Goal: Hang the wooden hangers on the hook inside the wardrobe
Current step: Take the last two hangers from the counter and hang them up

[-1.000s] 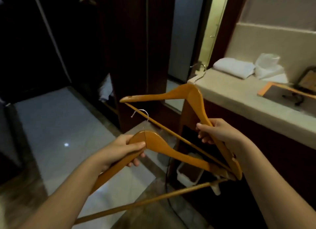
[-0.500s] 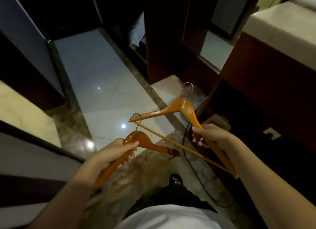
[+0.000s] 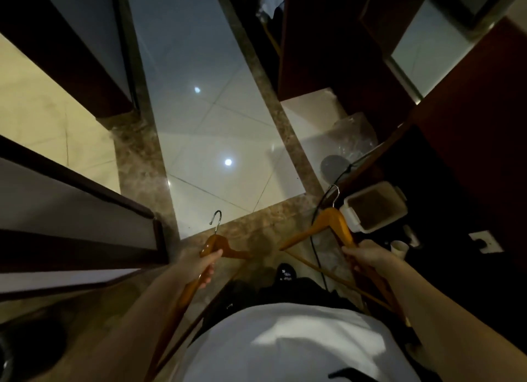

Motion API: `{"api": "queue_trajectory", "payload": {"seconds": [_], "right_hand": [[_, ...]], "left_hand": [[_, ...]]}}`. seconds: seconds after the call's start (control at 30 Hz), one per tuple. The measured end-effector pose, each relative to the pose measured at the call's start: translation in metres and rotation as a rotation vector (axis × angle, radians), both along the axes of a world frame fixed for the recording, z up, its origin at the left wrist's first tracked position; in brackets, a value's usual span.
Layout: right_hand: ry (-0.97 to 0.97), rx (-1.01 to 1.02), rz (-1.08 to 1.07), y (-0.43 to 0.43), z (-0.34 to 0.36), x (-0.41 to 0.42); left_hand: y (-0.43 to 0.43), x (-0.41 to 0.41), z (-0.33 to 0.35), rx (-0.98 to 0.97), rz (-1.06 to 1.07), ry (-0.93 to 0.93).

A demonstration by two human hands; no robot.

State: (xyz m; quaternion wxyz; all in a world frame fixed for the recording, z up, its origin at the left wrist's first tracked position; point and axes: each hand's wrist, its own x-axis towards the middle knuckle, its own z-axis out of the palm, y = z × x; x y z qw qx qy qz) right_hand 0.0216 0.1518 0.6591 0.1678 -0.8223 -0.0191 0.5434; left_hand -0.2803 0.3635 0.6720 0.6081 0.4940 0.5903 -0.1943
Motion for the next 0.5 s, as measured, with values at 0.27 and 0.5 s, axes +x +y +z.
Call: {"api": "queue_trajectory", "payload": {"seconds": [0.27, 0.5], "right_hand": [[-0.086, -0.122, 0.103, -0.025, -0.042, 0.025], [-0.042, -0.180, 0.179, 0.040, -0.057, 0.047]], "left_hand": [[-0.018, -0.002, -0.015, 0.129, -0.011, -0.012], [0.027, -0.016, -0.026, 0.071, 0.092, 0.067]]}}
